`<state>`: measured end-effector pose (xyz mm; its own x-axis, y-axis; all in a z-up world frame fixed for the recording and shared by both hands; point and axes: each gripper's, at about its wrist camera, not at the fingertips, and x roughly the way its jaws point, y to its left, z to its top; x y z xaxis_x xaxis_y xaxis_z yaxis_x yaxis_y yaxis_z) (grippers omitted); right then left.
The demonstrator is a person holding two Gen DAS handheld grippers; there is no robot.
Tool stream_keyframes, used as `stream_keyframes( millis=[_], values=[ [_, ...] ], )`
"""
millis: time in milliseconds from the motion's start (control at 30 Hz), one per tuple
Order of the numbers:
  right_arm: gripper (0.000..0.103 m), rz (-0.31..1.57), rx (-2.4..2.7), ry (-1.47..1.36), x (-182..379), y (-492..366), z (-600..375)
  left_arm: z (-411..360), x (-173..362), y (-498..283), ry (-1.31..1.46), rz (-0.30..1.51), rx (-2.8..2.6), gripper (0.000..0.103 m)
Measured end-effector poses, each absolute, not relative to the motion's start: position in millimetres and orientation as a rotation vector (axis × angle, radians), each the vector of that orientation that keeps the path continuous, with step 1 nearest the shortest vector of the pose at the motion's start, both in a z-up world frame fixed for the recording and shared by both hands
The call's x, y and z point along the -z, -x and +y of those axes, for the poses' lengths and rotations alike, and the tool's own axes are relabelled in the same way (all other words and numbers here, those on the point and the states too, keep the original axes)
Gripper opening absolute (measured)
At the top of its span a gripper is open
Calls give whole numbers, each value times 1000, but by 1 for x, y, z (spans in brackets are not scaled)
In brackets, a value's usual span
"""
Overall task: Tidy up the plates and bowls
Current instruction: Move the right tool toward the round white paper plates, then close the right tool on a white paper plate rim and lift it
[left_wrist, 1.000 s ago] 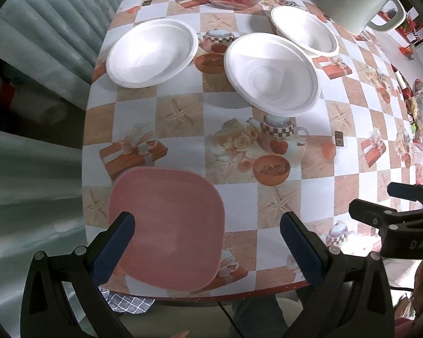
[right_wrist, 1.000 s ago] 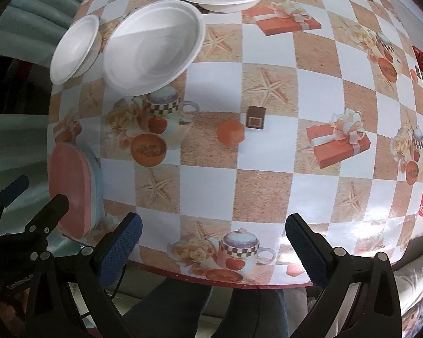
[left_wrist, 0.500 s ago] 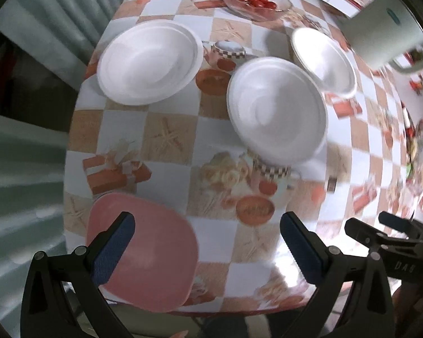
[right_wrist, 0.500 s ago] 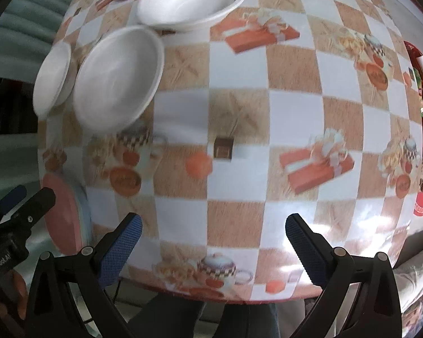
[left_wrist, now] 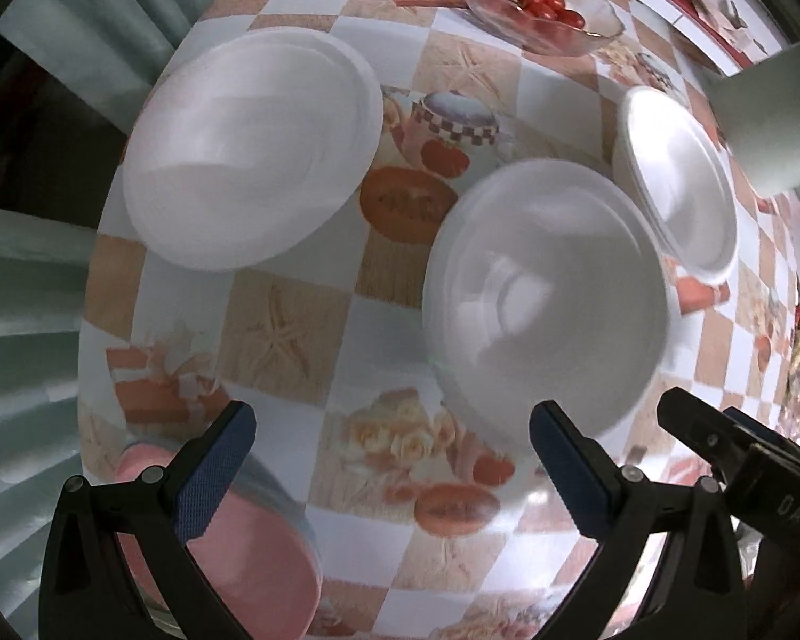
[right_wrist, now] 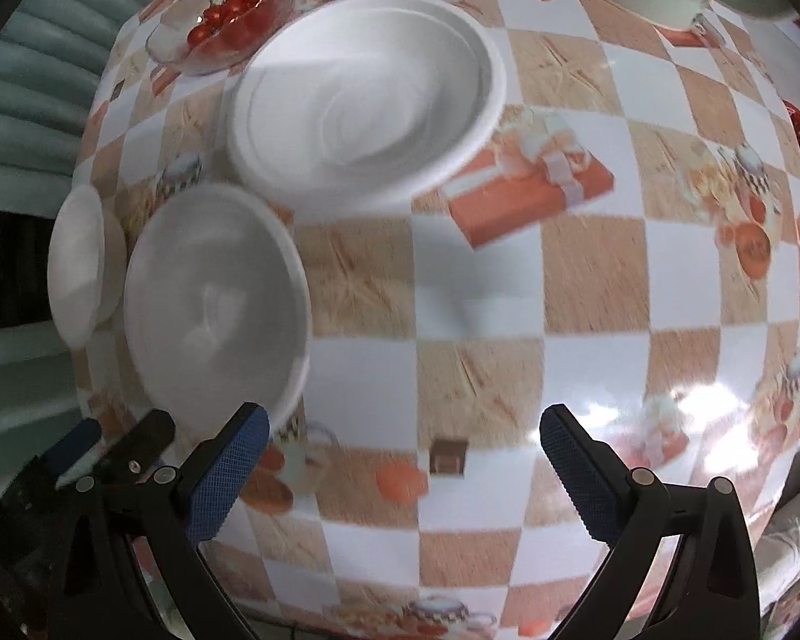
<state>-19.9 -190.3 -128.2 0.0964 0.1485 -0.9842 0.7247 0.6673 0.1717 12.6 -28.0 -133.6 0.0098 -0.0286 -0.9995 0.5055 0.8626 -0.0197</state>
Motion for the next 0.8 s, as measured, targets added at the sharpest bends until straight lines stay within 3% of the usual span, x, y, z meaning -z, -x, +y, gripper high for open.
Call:
stream_keyframes(
  millis=[233,367,400,467,533,567,600,667,700,800],
  values=[
    [102,1432,483,-806,146,0,-200,-41,153,-27,-405,1529,442,90],
    [100,1428,471,-827,154,-6,-198,-47,163,-29,-408,1548,459,71],
    [95,1426,463,-829,156,-9,-195,-49,164,-28,-409,1547,460,67],
    [68,1418,445,-842,157,-13,-193,-52,166,-28,-411,1540,465,62],
    [54,1421,434,-845,160,-17,-191,-54,166,-28,-406,1534,471,52],
    [51,1421,432,-843,161,-18,-191,-54,167,-30,-409,1533,473,43],
    [50,1412,431,-838,160,-19,-191,-56,168,-32,-408,1534,477,40],
    [35,1405,399,-834,159,-24,-194,-57,168,-34,-402,1532,498,35],
    [35,1407,391,-823,158,-25,-193,-57,167,-36,-410,1530,511,31],
    [22,1407,361,-834,159,-26,-187,-66,166,-27,-480,1508,562,31]
  ],
)
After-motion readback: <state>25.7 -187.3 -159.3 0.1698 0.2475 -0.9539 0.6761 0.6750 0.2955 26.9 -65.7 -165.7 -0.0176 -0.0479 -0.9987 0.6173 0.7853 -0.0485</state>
